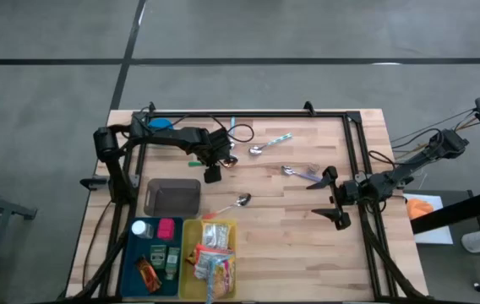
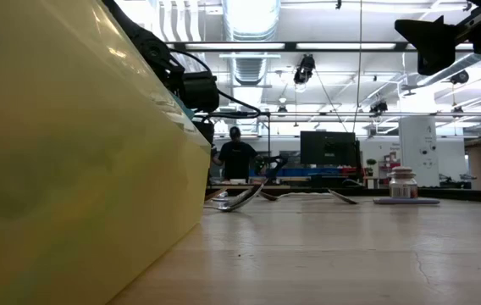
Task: Pick & Place Food Item
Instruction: Put the green spoon into the gray bin
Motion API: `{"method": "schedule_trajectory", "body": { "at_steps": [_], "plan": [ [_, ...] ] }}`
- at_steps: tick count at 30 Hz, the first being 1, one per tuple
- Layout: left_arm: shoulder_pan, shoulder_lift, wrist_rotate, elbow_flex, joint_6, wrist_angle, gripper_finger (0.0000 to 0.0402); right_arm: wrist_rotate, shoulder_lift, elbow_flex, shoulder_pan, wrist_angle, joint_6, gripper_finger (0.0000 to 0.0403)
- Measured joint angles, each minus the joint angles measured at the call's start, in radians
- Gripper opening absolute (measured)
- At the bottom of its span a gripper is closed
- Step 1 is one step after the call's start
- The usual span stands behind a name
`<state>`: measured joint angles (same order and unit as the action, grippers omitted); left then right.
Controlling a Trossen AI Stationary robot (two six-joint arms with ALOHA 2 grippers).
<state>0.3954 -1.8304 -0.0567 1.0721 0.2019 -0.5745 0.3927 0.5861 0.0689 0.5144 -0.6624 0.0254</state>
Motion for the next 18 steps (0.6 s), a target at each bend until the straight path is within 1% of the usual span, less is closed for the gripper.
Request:
{"method": "schedule_trajectory", "body": {
  "at_steps": [8, 18],
  "plan": [
    [0.004, -0.066, -0.002, 0.016, -0.028, -0.010, 0.0255, 0.000, 0.000, 0.000, 0.000, 0.001, 0.000, 0.0338],
    [0.005, -0.050, -0.002, 0.016, -0.028, -0.007, 0.0255, 0.000, 0.000, 0.000, 0.000, 0.002, 0.000, 0.0338]
  ]
}}
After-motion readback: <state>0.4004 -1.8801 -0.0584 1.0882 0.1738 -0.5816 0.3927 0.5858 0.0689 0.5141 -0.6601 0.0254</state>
